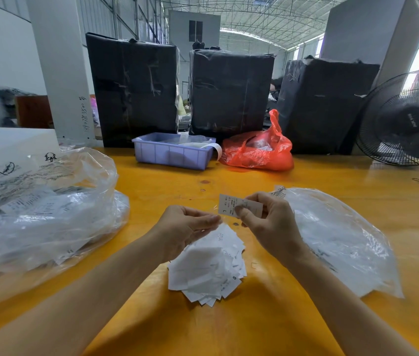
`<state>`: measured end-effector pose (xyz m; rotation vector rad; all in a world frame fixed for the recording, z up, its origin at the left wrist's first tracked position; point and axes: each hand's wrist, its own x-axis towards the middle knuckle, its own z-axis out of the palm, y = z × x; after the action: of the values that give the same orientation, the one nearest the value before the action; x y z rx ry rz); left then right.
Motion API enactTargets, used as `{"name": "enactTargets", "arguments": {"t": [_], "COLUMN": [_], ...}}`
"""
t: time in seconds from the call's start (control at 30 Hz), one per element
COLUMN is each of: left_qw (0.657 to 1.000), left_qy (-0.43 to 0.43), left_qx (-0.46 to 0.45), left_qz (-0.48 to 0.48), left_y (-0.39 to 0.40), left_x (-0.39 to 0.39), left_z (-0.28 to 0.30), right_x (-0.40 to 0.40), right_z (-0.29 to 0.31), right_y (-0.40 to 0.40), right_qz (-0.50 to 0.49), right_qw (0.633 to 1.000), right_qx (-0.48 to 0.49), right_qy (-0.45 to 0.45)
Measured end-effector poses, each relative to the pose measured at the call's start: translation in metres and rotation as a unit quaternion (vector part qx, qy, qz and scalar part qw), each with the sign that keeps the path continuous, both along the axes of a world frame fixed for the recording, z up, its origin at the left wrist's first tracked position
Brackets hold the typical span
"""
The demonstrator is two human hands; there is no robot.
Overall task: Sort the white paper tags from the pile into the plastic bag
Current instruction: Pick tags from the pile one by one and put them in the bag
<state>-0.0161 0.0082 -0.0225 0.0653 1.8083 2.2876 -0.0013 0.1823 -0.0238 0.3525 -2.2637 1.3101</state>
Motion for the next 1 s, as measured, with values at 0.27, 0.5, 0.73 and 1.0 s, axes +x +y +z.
{"name": "enactTargets", "arguments": {"t": [0.27, 0.5, 0.73, 1.0], "left_qw": [1.000, 1.000, 1.000, 1.000], "left_qy": [-0.009, -0.019, -0.021, -0.010], "left_qx": [0.003, 0.011, 0.017, 0.012], "left_qz": [-0.005, 0.003, 0.009, -0.004], "left_y": [-0.0009, -0.0009, -0.0002, -0.0016], "left_x": [0.0005, 0.0010, 0.0010, 0.0014], "left_z": [0.0006, 0.0027, 0.0026, 0.0016], "right_x": [-0.0007, -0.0012, 0.0024, 0.0013], "right_z": [-0.0016, -0.0002, 0.0000, 0.0048], "right_y": [-0.0007, 0.0006, -0.0011, 0.0016], "right_qz": [-0.002, -0.009, 0.039, -0.012], "right_qw": [1.000, 0.999, 0.996, 1.000], "right_qx": [0.027, 0.035, 0.056, -0.017], "right_qy": [0.012, 0.002, -0.048, -0.021]}}
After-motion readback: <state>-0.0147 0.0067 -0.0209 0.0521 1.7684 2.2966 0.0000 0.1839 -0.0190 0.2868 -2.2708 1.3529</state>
